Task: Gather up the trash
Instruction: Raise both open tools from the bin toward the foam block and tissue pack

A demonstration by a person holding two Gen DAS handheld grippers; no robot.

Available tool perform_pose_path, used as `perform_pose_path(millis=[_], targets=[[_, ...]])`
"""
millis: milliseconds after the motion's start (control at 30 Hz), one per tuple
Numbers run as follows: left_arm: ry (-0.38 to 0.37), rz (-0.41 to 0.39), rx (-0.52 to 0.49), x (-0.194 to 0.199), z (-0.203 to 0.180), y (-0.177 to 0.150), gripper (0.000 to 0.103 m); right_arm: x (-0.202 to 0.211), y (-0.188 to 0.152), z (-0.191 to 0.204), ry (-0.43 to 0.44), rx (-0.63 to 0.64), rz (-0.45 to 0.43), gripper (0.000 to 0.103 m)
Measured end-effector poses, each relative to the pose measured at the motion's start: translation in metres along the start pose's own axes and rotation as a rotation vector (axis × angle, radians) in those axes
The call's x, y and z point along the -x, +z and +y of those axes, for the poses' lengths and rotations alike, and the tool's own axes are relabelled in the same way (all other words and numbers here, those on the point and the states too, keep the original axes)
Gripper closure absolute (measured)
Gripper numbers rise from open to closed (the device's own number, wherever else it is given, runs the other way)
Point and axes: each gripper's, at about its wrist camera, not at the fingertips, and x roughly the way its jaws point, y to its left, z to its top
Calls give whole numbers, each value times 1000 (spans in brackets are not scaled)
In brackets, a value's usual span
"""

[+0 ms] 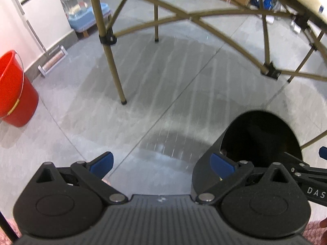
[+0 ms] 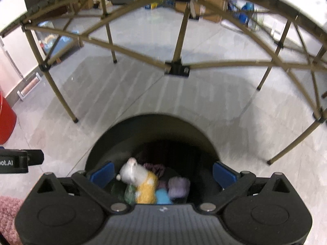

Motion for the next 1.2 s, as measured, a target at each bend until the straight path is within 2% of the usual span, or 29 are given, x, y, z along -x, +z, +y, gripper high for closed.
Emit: perform_pose_path(millis=[200, 333, 533, 867, 1033, 1200], targets=[[-10, -94, 5, 17, -6, 3, 0, 25, 7, -9, -13, 12, -117, 0], [-24, -207, 10, 36, -12, 5, 0, 40, 10, -15, -11, 15, -180, 0], [-78, -344, 24, 62, -26, 9, 0, 72, 13, -32, -31, 5, -341, 0], [-136, -448, 0, 94, -49, 24, 0, 116, 22, -71, 0, -89, -533, 0], [-137, -501, -33, 111, -63, 40, 0, 122, 35, -83, 4, -120, -580, 0], [-146, -505, -32, 119, -74, 58, 0, 128, 50, -99, 5, -149, -621, 0]])
